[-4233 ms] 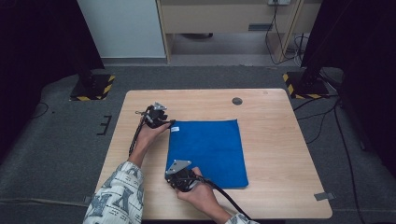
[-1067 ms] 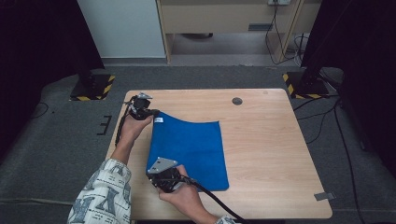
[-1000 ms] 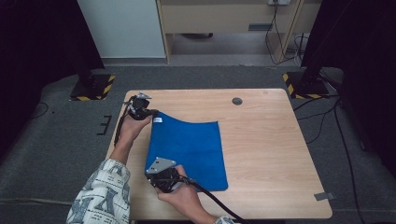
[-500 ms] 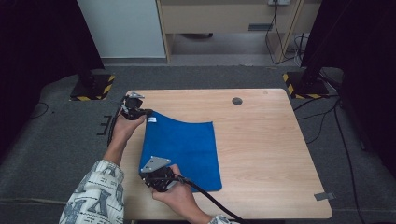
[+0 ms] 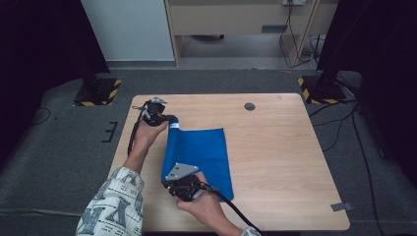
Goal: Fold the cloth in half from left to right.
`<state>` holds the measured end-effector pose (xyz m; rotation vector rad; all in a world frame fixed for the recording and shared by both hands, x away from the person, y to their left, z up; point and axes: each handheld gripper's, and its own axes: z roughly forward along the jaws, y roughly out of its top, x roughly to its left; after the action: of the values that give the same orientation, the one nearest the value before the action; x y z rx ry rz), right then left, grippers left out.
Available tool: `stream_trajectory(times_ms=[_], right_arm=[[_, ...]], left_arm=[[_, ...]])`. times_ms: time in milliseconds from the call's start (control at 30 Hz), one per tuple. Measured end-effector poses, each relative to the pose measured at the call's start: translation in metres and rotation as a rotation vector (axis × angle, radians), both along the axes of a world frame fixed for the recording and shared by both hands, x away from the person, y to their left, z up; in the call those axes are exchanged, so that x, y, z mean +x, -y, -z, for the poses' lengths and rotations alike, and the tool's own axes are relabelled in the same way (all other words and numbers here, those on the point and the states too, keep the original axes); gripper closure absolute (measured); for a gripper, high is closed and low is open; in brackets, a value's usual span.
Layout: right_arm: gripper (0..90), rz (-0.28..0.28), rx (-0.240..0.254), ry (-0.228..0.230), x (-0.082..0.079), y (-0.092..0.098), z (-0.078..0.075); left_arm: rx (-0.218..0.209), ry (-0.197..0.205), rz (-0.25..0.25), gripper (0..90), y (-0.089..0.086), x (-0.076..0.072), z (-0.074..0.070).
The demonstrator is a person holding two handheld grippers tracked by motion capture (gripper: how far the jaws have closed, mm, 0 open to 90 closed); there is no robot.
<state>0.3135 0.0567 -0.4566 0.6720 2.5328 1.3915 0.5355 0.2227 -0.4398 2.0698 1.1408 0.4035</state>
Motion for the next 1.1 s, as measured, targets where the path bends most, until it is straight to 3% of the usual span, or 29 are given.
stream_trajectory(times_ms=[133, 433, 767, 1100], right_arm=[[88.0, 0.010, -0.010, 0.006, 0.000, 0.017, 0.001], [87.9, 0.045, -0.025, -0.006, -0.001, 0.046, 0.006], [87.9, 0.089, -0.025, -0.014, -0.002, 0.073, 0.013], [87.7, 0.113, -0.044, -0.021, -0.004, 0.088, 0.019]], left_arm=[[-0.018, 0.004, 0.010, 89.2, 0.017, 0.001, 0.000], [0.003, -0.010, 0.042, 89.1, 0.047, 0.005, 0.005], [0.009, -0.012, 0.062, 89.1, 0.070, 0.007, 0.005], [0.013, -0.045, 0.077, 89.0, 0.084, 0.010, 0.017]])
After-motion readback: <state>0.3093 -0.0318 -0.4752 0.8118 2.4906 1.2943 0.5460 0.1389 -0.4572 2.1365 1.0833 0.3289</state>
